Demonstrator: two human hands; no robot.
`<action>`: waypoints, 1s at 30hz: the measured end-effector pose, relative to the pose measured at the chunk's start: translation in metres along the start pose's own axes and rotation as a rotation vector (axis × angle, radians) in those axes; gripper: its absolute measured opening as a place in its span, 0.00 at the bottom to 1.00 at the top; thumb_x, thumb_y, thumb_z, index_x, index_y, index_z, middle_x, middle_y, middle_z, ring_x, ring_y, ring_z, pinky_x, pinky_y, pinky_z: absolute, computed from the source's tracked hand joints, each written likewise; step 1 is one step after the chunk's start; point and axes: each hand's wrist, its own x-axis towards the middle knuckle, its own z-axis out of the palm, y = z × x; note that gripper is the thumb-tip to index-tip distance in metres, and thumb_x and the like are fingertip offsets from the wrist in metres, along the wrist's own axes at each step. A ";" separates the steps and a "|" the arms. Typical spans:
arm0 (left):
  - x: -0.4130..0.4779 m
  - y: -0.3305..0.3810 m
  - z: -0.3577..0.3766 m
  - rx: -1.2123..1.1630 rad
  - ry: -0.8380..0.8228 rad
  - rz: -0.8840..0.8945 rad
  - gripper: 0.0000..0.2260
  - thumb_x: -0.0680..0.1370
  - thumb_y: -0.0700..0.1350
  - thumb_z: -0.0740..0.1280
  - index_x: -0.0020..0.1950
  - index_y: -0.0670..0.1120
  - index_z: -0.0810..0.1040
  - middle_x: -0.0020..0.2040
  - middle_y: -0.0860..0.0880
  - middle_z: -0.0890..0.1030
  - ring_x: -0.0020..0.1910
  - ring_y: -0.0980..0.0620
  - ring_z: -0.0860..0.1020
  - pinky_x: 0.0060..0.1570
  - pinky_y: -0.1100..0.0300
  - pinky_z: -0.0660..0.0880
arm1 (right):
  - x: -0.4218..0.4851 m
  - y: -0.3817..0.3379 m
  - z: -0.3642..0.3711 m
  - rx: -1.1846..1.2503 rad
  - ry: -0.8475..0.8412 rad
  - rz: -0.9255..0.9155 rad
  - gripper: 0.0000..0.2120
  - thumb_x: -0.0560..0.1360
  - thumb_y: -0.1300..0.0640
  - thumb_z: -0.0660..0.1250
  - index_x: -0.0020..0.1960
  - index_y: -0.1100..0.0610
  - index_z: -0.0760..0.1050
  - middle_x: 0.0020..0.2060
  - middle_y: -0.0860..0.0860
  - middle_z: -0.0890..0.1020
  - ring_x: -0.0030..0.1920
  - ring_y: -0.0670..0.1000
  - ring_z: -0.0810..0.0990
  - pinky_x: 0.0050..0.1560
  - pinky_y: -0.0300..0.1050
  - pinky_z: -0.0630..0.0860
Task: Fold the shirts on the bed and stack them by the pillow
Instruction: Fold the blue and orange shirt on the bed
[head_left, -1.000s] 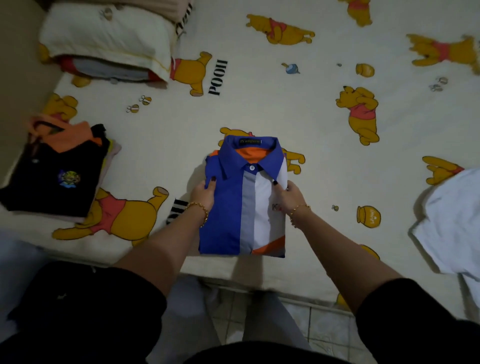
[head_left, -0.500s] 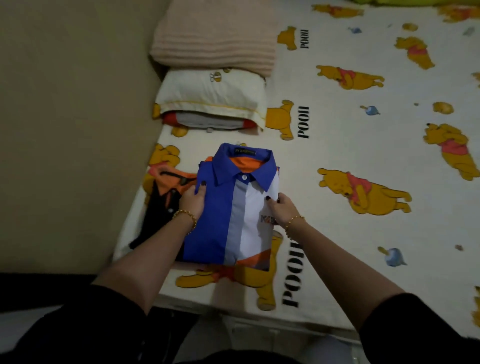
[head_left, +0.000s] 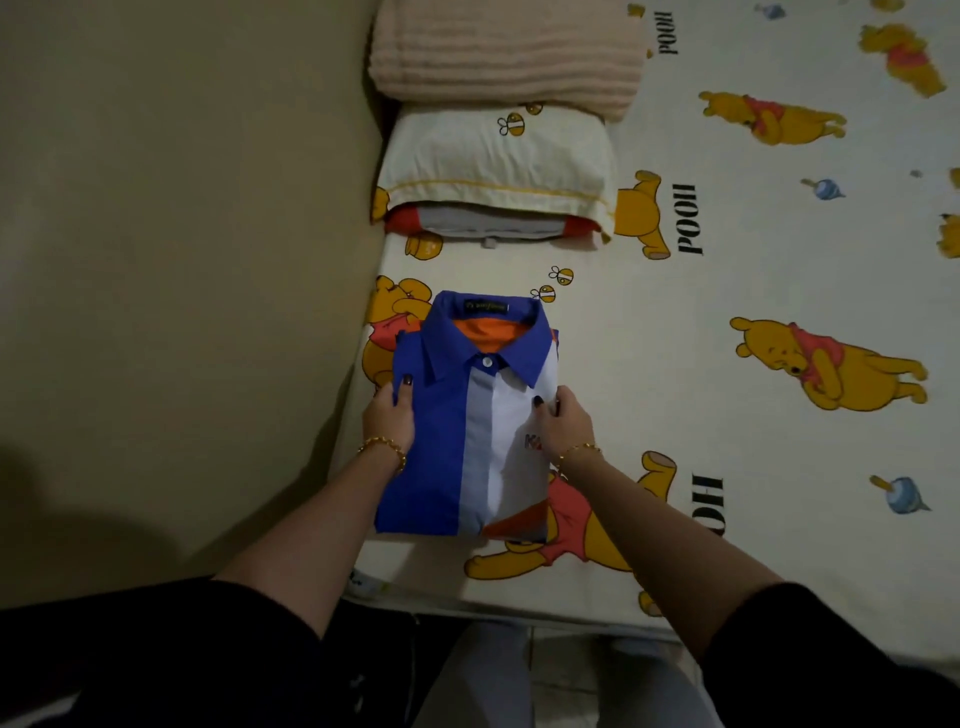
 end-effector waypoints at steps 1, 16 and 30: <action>0.002 -0.002 0.001 -0.010 -0.005 -0.012 0.12 0.82 0.53 0.55 0.40 0.53 0.69 0.40 0.50 0.75 0.40 0.51 0.72 0.38 0.57 0.68 | 0.001 0.003 0.002 0.002 0.010 0.008 0.07 0.80 0.56 0.59 0.51 0.60 0.69 0.42 0.54 0.75 0.45 0.55 0.73 0.43 0.45 0.67; 0.028 -0.027 0.033 0.649 -0.007 0.456 0.31 0.77 0.61 0.42 0.78 0.50 0.44 0.78 0.52 0.44 0.77 0.52 0.44 0.73 0.44 0.47 | 0.035 0.022 0.065 -0.569 0.213 -0.228 0.42 0.74 0.32 0.39 0.77 0.58 0.39 0.77 0.53 0.42 0.77 0.51 0.40 0.73 0.54 0.36; 0.056 -0.061 0.058 0.304 -0.058 0.516 0.30 0.78 0.61 0.45 0.75 0.51 0.39 0.76 0.56 0.41 0.75 0.56 0.40 0.75 0.51 0.49 | 0.061 0.051 0.083 -0.440 0.194 -0.254 0.39 0.75 0.35 0.39 0.78 0.57 0.40 0.78 0.51 0.44 0.77 0.48 0.42 0.76 0.54 0.41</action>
